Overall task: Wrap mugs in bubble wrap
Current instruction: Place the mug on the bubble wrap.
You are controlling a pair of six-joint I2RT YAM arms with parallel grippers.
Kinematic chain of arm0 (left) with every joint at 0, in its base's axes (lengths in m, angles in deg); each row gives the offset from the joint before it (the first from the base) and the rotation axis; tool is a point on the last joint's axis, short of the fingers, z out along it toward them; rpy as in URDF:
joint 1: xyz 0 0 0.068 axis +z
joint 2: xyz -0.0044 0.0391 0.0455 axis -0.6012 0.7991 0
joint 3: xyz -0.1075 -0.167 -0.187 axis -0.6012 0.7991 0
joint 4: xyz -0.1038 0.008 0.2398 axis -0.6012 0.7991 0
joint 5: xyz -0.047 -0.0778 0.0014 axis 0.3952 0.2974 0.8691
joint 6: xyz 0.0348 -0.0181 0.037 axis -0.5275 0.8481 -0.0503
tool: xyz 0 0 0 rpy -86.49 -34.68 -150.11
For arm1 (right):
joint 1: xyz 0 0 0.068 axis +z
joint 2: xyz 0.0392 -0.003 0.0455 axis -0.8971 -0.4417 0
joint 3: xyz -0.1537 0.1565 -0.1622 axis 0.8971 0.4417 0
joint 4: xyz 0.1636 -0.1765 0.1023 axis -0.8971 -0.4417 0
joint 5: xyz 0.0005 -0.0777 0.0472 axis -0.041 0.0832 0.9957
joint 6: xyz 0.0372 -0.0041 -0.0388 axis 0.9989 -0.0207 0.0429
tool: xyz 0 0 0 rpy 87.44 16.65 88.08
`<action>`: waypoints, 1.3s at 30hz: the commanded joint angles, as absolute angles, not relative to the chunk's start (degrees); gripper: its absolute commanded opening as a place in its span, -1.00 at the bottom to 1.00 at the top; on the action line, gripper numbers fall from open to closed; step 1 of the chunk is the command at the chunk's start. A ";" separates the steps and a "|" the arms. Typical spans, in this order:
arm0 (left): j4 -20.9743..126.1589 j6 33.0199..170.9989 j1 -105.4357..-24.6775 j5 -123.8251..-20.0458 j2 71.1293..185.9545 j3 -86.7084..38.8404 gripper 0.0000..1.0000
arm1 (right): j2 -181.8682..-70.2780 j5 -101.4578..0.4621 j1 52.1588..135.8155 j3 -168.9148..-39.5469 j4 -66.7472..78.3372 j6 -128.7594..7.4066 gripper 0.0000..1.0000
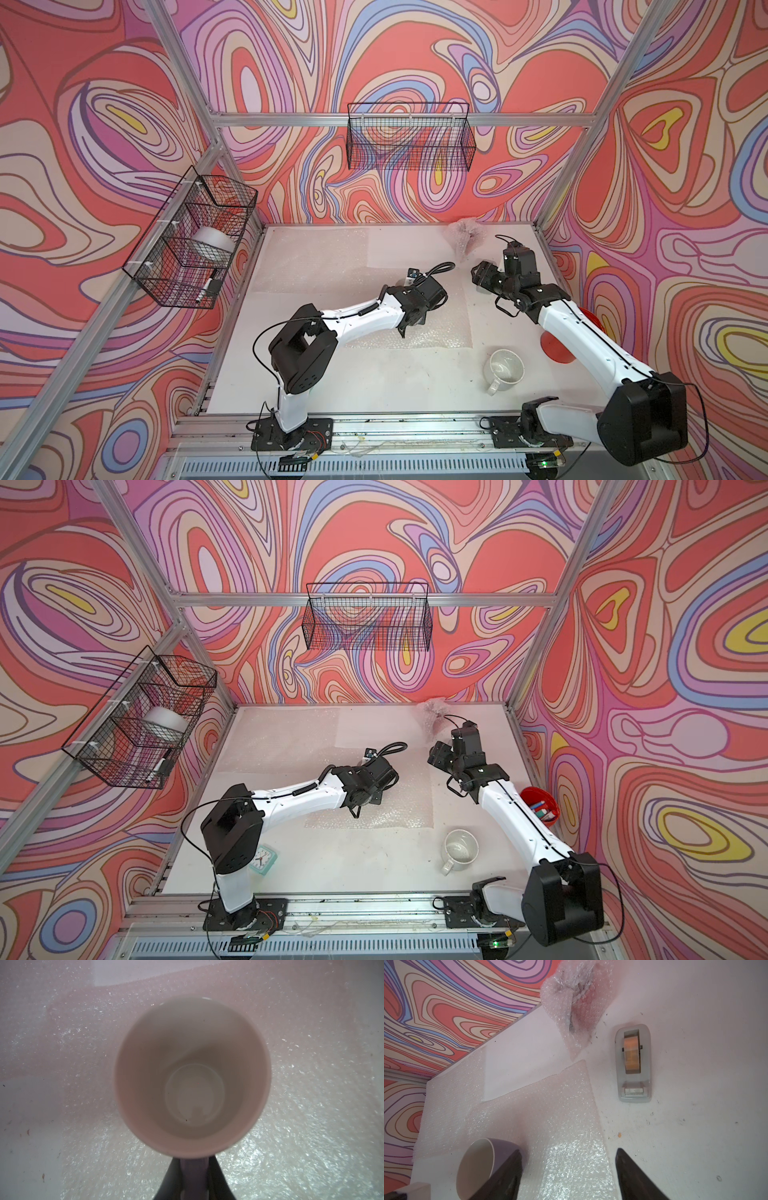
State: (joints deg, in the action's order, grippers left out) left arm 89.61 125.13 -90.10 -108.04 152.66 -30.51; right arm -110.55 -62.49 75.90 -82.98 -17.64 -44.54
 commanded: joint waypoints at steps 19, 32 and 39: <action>81.55 126.12 -89.83 -113.19 148.77 -27.62 -1.00 | -110.98 -62.41 76.27 -81.61 -18.97 -45.61 0.42; 79.27 128.31 -89.78 -112.72 152.12 -28.57 -1.00 | -111.21 -63.20 76.33 -81.81 -20.38 -46.57 0.41; 79.26 130.67 -89.79 -112.65 153.01 -27.14 -1.00 | -111.37 -63.46 76.27 -81.61 -21.83 -46.85 0.41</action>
